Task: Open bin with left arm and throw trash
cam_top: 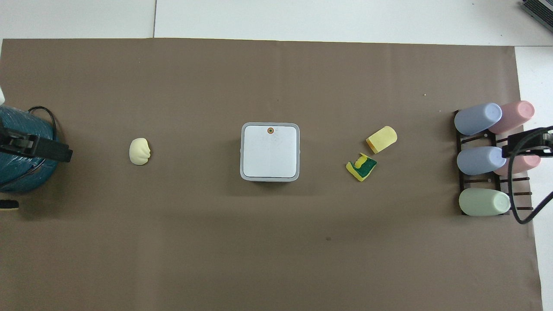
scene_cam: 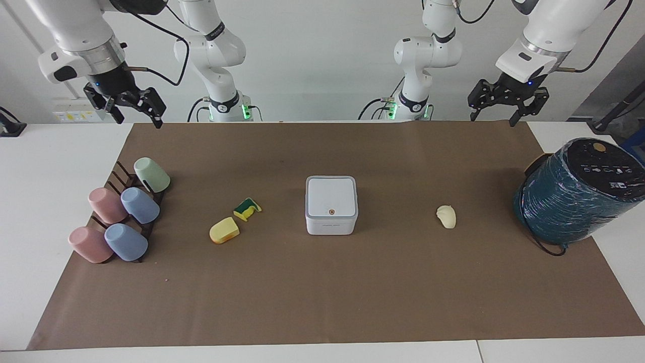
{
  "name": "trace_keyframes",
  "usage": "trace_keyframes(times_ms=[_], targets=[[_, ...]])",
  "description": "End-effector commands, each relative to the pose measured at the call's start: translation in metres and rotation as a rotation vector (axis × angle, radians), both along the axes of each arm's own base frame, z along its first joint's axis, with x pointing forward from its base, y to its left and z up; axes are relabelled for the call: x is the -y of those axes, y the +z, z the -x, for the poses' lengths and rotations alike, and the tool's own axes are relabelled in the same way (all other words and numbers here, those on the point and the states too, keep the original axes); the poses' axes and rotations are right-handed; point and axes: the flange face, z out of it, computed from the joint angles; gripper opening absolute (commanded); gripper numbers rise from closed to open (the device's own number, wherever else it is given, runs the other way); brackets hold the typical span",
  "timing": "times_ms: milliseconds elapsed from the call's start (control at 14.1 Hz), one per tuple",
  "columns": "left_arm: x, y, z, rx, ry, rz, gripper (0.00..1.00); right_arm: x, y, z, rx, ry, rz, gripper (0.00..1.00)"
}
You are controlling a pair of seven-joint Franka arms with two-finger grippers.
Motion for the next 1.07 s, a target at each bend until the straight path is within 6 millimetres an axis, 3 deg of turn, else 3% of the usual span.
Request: trace_keyframes(times_ms=[0,498,854,996], targets=[[-0.003,0.001,0.008,0.004,0.001,-0.02,1.0,0.002,-0.001,0.007,0.013,0.022,-0.002,1.0],[-0.004,0.001,0.008,0.004,0.002,-0.02,1.0,-0.002,-0.008,0.005,0.011,0.022,-0.003,1.0],[-0.004,0.001,0.008,0.004,0.003,-0.02,1.0,-0.019,-0.031,-0.005,0.047,0.038,-0.006,1.0],[-0.004,0.001,0.008,0.004,0.003,-0.02,1.0,-0.02,-0.053,-0.01,0.07,0.04,-0.005,1.0]])
